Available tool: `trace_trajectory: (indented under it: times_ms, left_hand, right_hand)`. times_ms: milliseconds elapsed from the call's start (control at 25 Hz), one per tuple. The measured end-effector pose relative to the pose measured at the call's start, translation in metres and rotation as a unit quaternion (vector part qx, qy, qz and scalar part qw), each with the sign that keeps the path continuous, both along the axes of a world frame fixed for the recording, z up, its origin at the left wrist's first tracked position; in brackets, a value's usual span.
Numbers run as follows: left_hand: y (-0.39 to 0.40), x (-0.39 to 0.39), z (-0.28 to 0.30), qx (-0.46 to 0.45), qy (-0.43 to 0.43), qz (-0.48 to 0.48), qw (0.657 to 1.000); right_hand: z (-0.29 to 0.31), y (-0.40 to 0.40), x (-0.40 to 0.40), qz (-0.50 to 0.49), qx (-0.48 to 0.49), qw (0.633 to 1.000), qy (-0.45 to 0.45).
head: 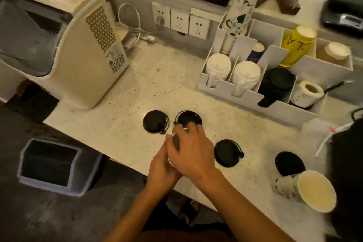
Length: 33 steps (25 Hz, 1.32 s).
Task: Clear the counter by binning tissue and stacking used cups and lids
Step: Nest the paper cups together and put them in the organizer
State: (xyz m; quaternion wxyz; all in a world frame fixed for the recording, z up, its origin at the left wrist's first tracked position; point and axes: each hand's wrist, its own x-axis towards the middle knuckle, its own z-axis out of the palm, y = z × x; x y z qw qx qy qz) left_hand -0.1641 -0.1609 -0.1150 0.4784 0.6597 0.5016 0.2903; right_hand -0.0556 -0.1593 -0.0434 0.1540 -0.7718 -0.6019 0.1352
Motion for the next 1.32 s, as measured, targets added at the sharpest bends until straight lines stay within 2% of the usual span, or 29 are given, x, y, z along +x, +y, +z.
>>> trace_trajectory:
  times_ms: [160, 480, 680, 840, 1080, 1240, 1320]
  left_hand:
    - [-0.019, 0.041, -0.005, -0.008, 0.034, -0.085, 0.996]
    - [-0.030, 0.092, -0.006, -0.006, 0.022, -0.174, 0.984]
    - [-0.023, 0.104, -0.004, -0.006, 0.010, -0.185, 0.983]
    - [-0.026, 0.098, -0.010, 0.001, 0.035, -0.185, 0.982]
    - [-0.020, 0.097, -0.010, 0.015, 0.073, -0.208, 0.975]
    - [-0.022, 0.100, -0.010, 0.027, 0.086, -0.205, 0.975]
    - [-0.023, 0.099, -0.011, 0.022, 0.065, -0.194, 0.979]
  right_hand:
    - [-0.004, -0.036, 0.039, -0.086, 0.013, 0.996, -0.006]
    - [-0.011, -0.065, 0.086, -0.174, 0.002, 0.985, 0.009]
    - [-0.009, -0.062, 0.099, -0.185, 0.007, 0.983, 0.012]
    - [-0.014, -0.064, 0.094, -0.180, -0.005, 0.984, 0.021]
    - [-0.015, -0.056, 0.083, -0.169, -0.033, 0.984, -0.054]
    - [-0.013, -0.057, 0.084, -0.165, -0.045, 0.985, -0.028]
    - [-0.010, -0.058, 0.090, -0.152, -0.042, 0.987, 0.037]
